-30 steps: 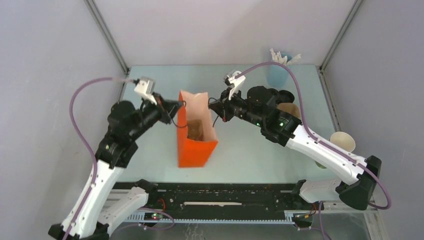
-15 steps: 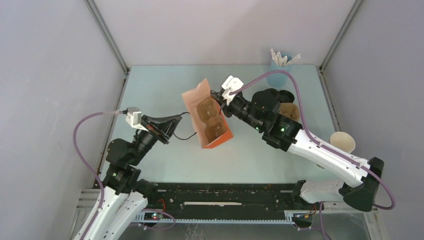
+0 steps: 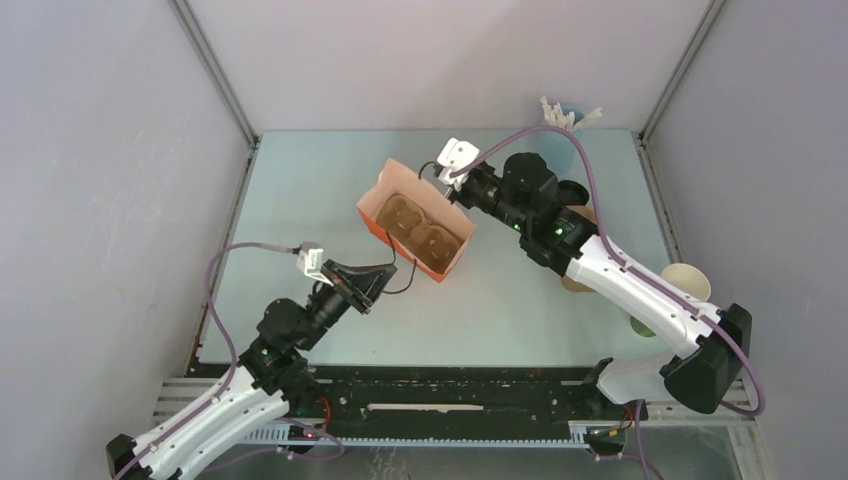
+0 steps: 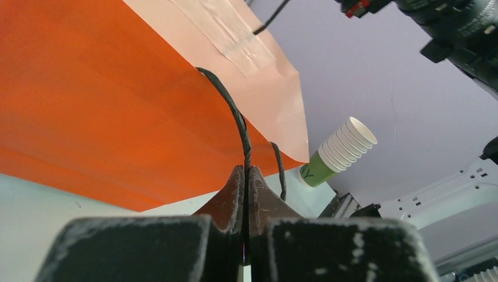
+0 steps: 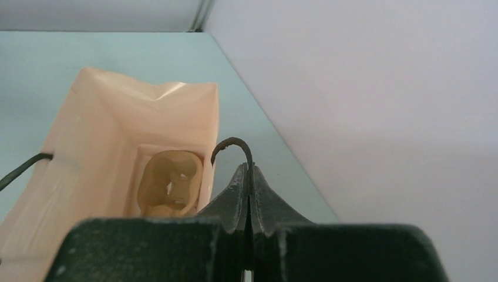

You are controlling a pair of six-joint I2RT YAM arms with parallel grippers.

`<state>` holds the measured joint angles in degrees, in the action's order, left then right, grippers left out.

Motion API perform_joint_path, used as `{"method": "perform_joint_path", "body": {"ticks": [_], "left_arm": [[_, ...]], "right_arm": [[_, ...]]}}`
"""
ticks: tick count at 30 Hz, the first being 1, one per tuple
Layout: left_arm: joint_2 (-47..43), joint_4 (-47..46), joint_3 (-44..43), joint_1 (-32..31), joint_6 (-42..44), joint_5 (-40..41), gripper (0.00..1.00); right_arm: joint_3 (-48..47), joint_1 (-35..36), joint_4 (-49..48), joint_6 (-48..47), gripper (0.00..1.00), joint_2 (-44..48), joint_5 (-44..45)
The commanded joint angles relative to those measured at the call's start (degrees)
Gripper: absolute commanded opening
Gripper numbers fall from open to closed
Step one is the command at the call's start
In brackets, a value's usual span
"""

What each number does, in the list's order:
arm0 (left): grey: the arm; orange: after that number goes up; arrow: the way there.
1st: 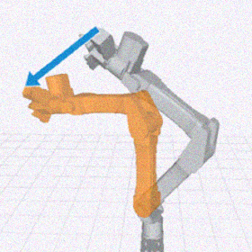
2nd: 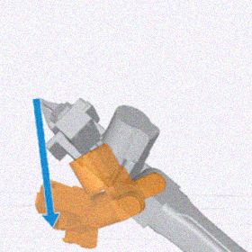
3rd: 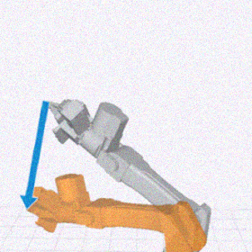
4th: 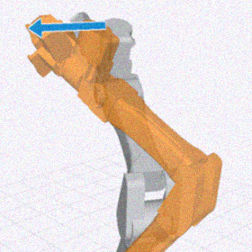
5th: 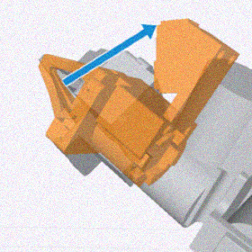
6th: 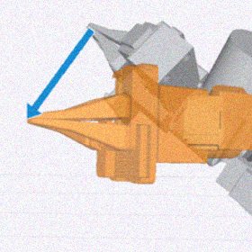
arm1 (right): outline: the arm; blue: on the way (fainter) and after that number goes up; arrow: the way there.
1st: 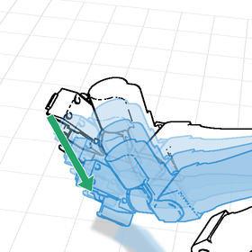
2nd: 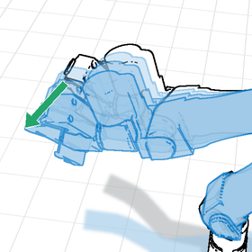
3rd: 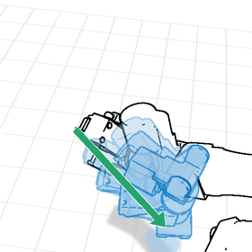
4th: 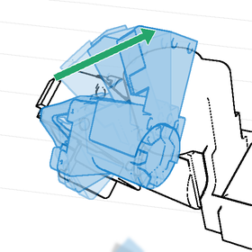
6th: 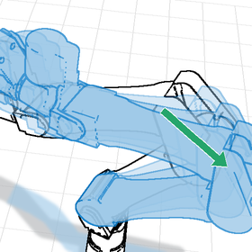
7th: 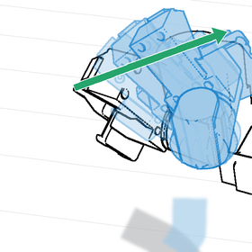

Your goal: Pack the takeout coffee

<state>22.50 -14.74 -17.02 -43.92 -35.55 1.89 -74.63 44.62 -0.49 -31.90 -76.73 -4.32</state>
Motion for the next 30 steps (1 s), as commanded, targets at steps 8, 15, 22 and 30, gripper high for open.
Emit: {"method": "perform_joint_path", "body": {"ticks": [8, 15, 22, 30], "left_arm": [[-12.9, 8.8, 9.0, -1.3, -6.8, 8.3, 0.00], [-15.2, 14.2, 9.0, -1.5, -10.7, 7.8, 0.00], [-13.3, 18.2, 8.5, -2.0, -12.0, 8.3, 0.00], [-11.4, 16.0, 7.6, -2.2, -12.0, 6.8, 0.00]], "right_arm": [[5.9, 14.2, -6.0, -15.2, 0.00, 4.4, 11.7], [6.3, 17.3, -8.3, -18.1, 0.00, 5.4, 15.1], [6.3, 22.9, -7.9, -18.5, 0.00, 6.1, 21.1], [11.6, 19.2, -10.2, -12.1, 0.00, 8.0, 16.6]]}}
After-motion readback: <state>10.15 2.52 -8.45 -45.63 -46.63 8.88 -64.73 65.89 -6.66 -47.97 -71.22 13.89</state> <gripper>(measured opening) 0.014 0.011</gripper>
